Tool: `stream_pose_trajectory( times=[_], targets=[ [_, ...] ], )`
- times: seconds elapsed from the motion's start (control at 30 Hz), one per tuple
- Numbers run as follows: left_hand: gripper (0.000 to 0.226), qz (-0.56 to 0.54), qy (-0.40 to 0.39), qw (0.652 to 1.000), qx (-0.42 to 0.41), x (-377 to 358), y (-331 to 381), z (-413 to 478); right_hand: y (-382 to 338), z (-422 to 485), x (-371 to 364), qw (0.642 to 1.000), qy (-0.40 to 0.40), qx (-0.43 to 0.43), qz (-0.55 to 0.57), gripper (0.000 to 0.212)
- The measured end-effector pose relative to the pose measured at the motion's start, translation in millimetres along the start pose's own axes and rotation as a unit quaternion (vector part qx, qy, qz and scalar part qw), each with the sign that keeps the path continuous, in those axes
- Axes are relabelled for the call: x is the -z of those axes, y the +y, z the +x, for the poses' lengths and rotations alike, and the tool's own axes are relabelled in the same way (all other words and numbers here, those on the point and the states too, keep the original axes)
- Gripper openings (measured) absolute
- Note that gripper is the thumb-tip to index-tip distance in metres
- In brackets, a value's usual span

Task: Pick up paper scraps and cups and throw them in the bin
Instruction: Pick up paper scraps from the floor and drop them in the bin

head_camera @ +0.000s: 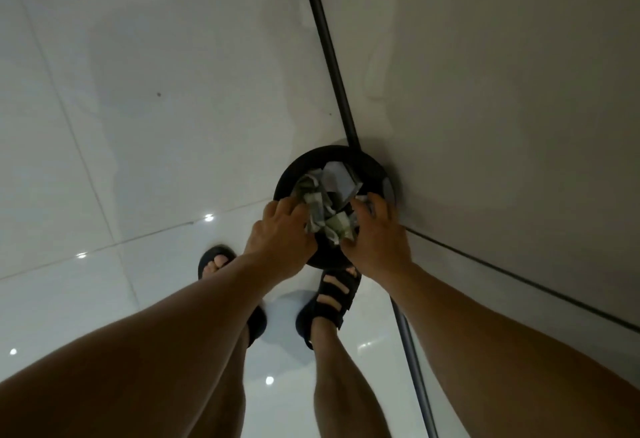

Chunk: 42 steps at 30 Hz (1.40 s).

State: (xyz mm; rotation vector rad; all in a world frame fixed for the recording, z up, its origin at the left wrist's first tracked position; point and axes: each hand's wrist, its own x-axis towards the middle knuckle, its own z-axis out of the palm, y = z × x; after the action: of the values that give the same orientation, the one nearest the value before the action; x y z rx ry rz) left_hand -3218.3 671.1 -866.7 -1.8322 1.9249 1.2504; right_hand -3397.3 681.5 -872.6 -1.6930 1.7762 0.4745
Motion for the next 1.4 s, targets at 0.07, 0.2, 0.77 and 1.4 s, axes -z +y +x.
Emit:
stream_pose_trajectory(
  times=[0.07, 0.2, 0.77, 1.4],
  targets=[
    [0.055, -0.002, 0.009, 1.0, 0.01, 12.9, 0.4, -13.1, -6.5, -15.1, 11.2, 1.0, 0.007, 0.0, 0.019, 0.074],
    [0.067, 0.025, 0.01, 0.999, 0.04, 64.8, 4.2, -43.8, -34.0, -50.7, 54.6, 0.999, 0.027, 0.006, 0.033, 0.076],
    [0.066, -0.047, 0.192, 0.964, 0.178, 291.1, 9.1, -340.8, -259.0, -254.8, 277.4, 0.971, 0.075, 0.226, -0.028, 0.077],
    [0.064, -0.301, 0.429, 0.617, 0.587, 41.4, -14.1, -772.3, -413.4, -566.5, 131.4, 0.686, -0.051, 0.65, -0.322, 0.08]
  ],
)
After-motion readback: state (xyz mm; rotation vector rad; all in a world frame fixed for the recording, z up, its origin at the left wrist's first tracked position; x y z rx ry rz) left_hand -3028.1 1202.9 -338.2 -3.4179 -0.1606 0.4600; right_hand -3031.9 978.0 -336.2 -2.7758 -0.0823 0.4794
